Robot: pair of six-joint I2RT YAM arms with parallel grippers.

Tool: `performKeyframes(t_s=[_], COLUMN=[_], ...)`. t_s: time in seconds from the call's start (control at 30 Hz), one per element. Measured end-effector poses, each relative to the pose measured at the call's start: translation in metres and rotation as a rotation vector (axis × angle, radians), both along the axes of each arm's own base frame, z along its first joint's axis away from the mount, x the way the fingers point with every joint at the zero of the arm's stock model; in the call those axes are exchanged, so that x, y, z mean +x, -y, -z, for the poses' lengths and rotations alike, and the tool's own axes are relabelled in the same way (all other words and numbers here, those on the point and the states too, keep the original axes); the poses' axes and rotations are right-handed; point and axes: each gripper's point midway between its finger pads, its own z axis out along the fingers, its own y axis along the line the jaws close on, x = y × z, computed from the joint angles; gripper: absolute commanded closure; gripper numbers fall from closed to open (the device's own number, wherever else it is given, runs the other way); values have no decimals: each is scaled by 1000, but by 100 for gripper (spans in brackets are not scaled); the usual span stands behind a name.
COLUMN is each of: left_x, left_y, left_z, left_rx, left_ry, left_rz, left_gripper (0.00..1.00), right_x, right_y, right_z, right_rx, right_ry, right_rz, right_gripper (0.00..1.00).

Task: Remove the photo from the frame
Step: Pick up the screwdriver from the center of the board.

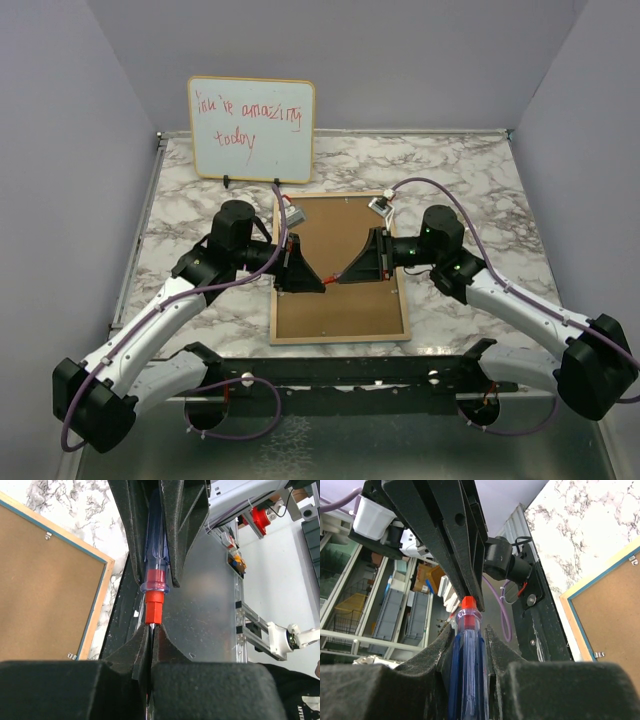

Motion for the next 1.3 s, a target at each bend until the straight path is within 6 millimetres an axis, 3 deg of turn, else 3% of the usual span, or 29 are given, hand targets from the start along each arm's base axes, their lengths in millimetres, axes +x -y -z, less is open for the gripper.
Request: performKeyframes(t_s=[0.1,0.2,0.27,0.6,0.97,1.3], left_x=[-1,0,0,-1,-4,-4], left_y=[0,1,1,1,1,1], left_z=[0,0,1,1,-2,-1], left_rx=[-2,0,2,0,-13,-11], left_ry=[6,4,1,-1,3,3], left_rz=[5,4,4,9,33,33], left_gripper=[100,100,100,100,100,100], right_x=[0,0,0,-2,-3,-3], right_y=[0,0,0,0,1,1], right_z=[-1,-2,-4,-8,-6,-4], right_rx=[2,7,10,27,19,13], right_ry=[-1,0,1,23,26,28], right_rz=[-1,0,0,-8,-16,-16], right_gripper=[55,38,35,60,97,99])
